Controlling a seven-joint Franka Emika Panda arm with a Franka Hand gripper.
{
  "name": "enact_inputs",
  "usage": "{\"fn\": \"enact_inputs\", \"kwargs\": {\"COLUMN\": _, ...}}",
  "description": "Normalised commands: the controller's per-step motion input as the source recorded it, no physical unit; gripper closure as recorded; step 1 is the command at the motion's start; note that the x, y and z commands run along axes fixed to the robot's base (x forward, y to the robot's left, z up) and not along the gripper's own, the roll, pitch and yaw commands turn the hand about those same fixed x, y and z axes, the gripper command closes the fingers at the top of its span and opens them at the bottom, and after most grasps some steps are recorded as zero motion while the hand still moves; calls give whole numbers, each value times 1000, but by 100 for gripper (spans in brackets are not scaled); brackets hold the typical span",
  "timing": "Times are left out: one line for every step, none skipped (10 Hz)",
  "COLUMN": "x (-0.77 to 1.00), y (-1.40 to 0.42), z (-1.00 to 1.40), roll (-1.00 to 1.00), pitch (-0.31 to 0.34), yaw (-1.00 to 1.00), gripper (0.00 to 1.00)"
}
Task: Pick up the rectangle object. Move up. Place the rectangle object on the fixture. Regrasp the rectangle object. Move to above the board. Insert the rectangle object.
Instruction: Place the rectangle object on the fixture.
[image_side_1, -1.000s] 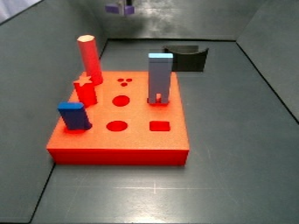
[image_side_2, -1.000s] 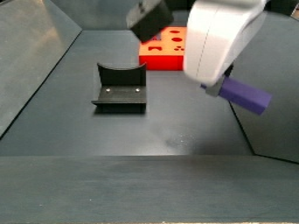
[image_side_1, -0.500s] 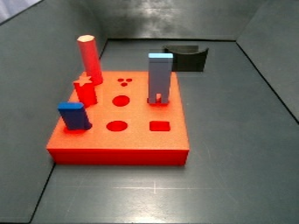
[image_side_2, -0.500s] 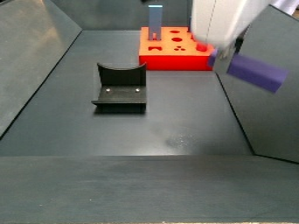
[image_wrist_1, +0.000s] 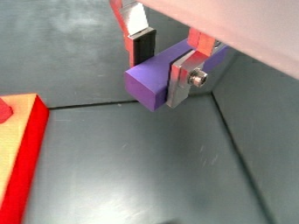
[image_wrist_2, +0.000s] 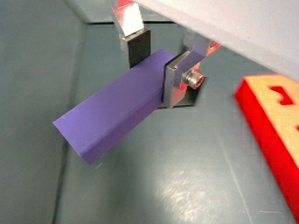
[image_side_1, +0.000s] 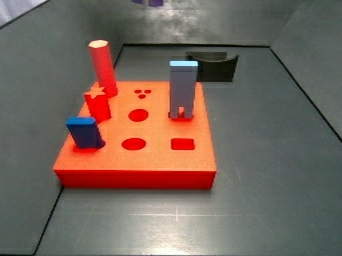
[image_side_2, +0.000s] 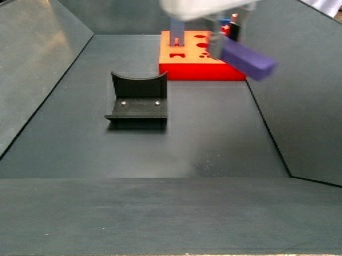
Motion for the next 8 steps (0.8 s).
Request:
{"fn": "enact_inputs", "kwargs": {"x": 1000, "y": -564, "z": -141, "roll": 45, "pitch": 43, "yaw": -1000, "gripper": 100}}
{"fn": "enact_inputs", "kwargs": {"x": 1000, "y": -497, "z": -129, "roll": 48, "pitch": 46, "yaw": -1000, "gripper": 100}}
{"fn": "enact_inputs", "kwargs": {"x": 1000, "y": -450, "z": -121, "roll": 51, "pitch": 52, "yaw": -1000, "gripper": 100}}
{"fn": "enact_inputs", "kwargs": {"x": 1000, "y": -418, "z": -116, "roll": 55, "pitch": 58, "yaw": -1000, "gripper": 100}}
{"fn": "enact_inputs", "kwargs": {"x": 1000, "y": -353, "z": -102, "roll": 65, "pitch": 74, "yaw": -1000, "gripper": 100}}
{"fn": "enact_inputs", "kwargs": {"x": 1000, "y": -316, "z": -95, "roll": 74, "pitch": 95, "yaw": -1000, "gripper": 100}}
{"fn": "enact_inputs", "kwargs": {"x": 1000, "y": -256, "z": -79, "roll": 84, "pitch": 128, "yaw": -927, "gripper": 100}}
{"fn": "enact_inputs", "kwargs": {"x": 1000, "y": -226, "z": -70, "roll": 74, "pitch": 133, "yaw": -767, "gripper": 100}}
